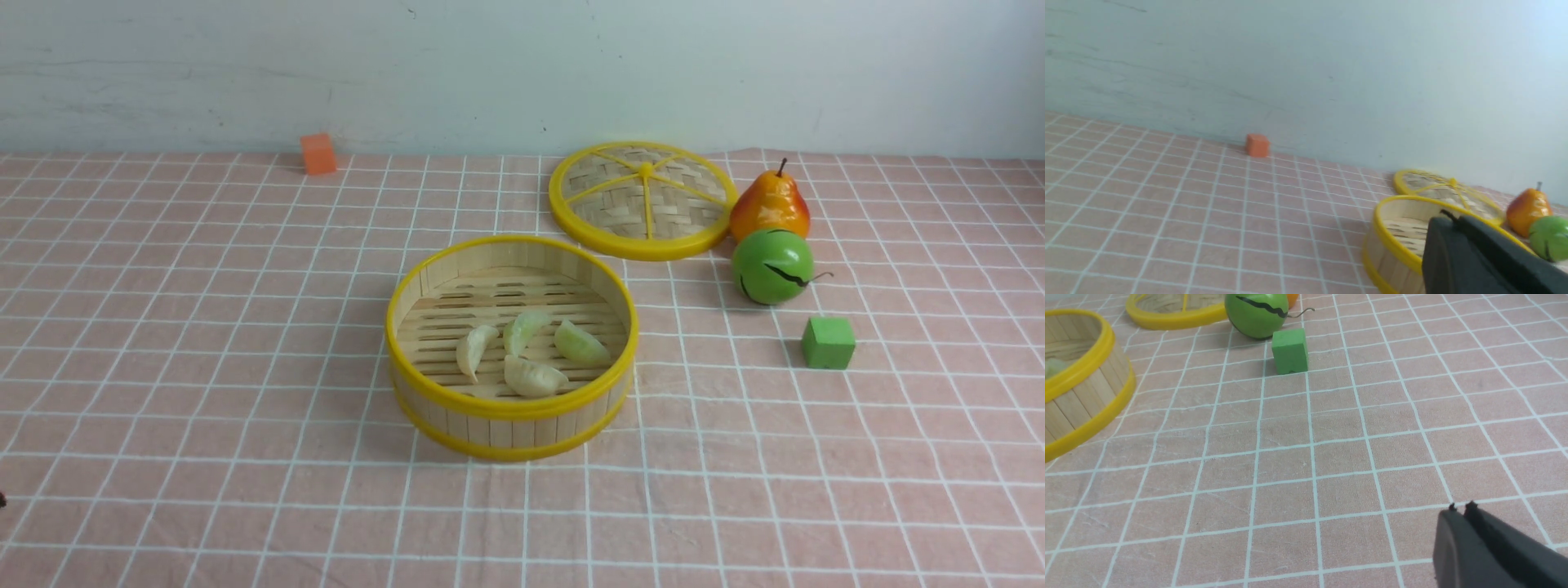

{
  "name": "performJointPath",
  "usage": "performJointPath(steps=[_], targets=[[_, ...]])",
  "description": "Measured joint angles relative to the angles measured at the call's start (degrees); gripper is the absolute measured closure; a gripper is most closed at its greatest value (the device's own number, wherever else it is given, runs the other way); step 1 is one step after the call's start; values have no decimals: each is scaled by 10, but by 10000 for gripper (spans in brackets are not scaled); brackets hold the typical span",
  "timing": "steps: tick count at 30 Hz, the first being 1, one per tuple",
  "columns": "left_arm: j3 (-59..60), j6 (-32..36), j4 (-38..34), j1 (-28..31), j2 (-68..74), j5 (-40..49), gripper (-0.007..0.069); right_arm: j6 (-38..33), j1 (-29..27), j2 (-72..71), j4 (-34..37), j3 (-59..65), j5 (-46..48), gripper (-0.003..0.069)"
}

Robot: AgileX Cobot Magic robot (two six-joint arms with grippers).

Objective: Put the dumplings into the steamer on the table with the pink tablecloth.

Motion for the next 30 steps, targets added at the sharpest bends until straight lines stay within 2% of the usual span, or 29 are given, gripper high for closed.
performJointPath(steps=[4, 10, 19, 30], targets=[[13, 0, 0, 37, -28, 29, 638, 0, 0, 0, 0, 0, 0, 633], [14, 0, 7, 96, -37, 168, 638, 0, 0, 0, 0, 0, 0, 624], [14, 0, 32, 101, -37, 263, 638, 0, 0, 0, 0, 0, 0, 613], [14, 0, 32, 101, -37, 269, 638, 0, 0, 0, 0, 0, 0, 599]])
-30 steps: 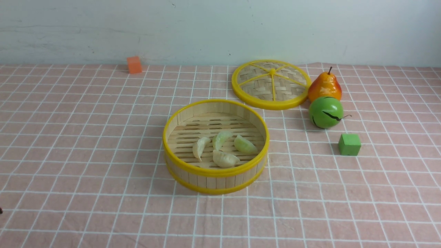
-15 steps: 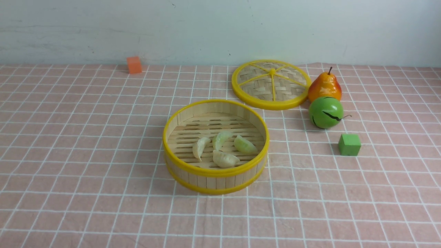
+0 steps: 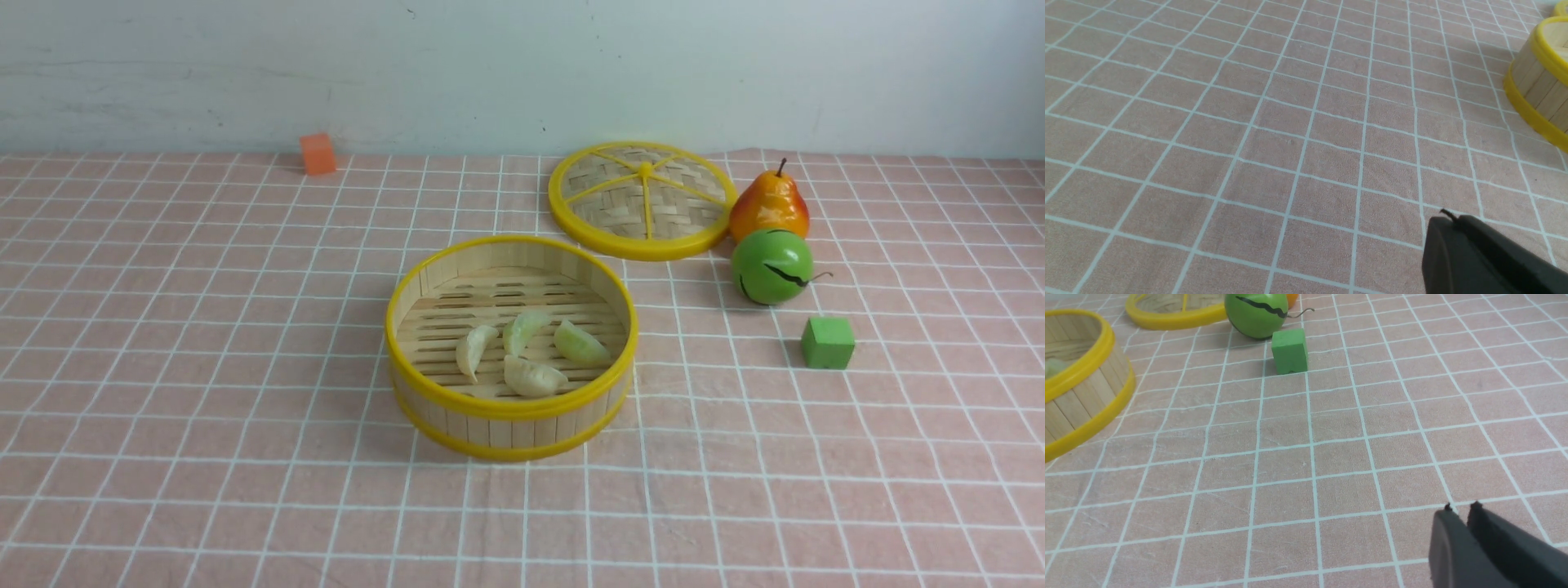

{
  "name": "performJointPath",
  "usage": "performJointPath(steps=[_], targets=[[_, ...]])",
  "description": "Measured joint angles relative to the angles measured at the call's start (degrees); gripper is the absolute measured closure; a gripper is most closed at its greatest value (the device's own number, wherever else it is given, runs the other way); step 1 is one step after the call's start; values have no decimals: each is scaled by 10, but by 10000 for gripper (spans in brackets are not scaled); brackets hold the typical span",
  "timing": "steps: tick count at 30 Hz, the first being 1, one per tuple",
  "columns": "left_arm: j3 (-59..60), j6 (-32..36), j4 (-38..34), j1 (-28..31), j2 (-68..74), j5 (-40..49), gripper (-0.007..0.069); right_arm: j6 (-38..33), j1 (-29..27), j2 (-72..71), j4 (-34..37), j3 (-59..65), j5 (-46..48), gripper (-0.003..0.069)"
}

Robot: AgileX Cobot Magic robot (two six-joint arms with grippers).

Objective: Put the dumplings into the steamer on the table with the pink tablecloth.

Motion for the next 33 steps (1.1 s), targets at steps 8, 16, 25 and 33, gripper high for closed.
performJointPath(steps=[8, 16, 25, 33], targets=[[0, 0, 0, 0, 0, 0, 638, 0, 0, 0, 0, 0, 1, 585], [0, 0, 0, 0, 0, 0, 638, 0, 0, 0, 0, 0, 1, 573], [0, 0, 0, 0, 0, 0, 638, 0, 0, 0, 0, 0, 1, 559], [0, 0, 0, 0, 0, 0, 638, 0, 0, 0, 0, 0, 1, 548]])
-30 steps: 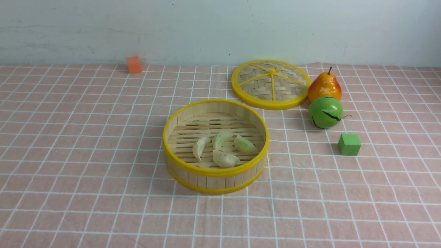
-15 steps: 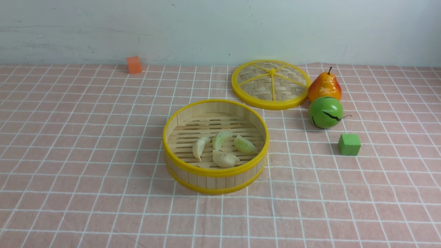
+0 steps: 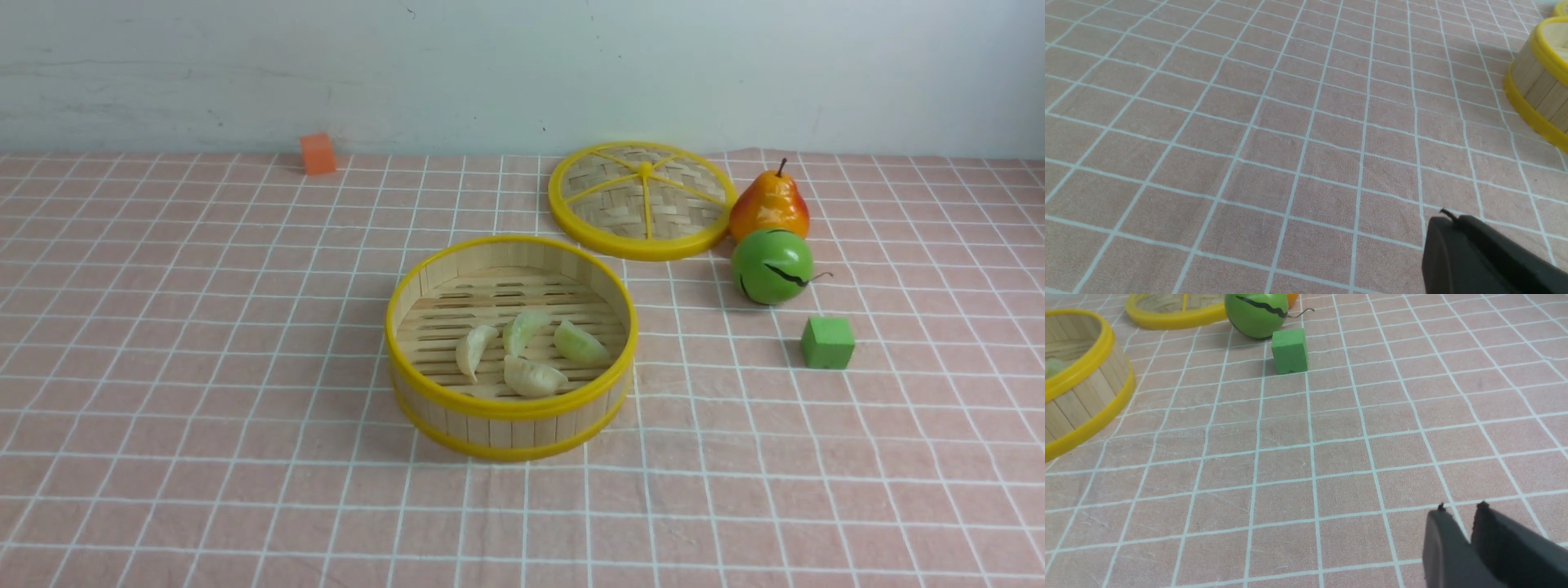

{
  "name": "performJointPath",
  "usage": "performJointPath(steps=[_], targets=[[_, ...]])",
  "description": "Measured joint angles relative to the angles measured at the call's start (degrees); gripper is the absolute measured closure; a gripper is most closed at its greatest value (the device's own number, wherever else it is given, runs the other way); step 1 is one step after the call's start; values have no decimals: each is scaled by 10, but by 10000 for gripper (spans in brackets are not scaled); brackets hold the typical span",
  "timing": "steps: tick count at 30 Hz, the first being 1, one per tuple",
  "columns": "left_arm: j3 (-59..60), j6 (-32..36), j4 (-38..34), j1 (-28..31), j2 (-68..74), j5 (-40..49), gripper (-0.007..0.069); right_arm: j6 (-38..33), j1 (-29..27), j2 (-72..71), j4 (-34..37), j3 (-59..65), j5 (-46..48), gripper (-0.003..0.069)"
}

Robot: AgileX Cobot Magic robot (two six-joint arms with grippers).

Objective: Put the dumplings into the steamer on the table with the pink tablecloth.

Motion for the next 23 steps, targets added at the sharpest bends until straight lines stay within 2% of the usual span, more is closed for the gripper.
performJointPath(steps=[23], targets=[[0, 0, 0, 0, 0, 0, 624, 0, 0, 0, 0, 0, 0, 514]])
